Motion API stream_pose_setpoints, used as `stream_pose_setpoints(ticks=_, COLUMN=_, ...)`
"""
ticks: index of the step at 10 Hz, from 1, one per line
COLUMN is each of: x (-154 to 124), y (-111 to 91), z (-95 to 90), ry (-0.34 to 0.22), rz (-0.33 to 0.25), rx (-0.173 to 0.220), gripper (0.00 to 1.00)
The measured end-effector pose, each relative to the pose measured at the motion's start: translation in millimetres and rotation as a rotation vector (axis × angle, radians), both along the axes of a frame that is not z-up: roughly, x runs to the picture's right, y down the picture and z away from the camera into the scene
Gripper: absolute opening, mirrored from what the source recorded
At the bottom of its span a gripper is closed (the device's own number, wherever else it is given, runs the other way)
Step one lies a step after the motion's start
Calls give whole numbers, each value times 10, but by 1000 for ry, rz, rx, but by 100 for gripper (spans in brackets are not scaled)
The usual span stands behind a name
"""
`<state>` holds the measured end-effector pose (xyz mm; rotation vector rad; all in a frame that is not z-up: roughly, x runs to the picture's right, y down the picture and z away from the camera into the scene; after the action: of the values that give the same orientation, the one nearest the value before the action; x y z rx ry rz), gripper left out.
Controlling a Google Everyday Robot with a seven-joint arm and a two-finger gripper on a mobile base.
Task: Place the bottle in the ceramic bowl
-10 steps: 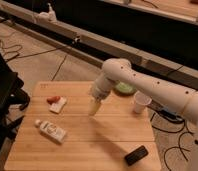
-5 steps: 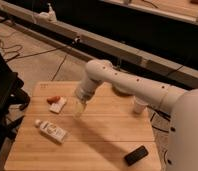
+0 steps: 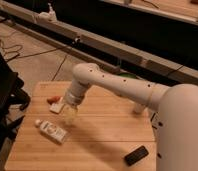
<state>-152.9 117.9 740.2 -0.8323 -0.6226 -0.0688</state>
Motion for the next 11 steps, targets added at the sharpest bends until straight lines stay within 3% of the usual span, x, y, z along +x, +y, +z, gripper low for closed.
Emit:
stream_pose_setpoints(ticks=5, x=-8, y=15, z=22, ry=14, rz=-2, rx=10, gripper=80)
stream_pose_setpoints(ticks=11, x=-393, y=395, z=43, ry=-48, rz=-16, rx=-29, gripper=80)
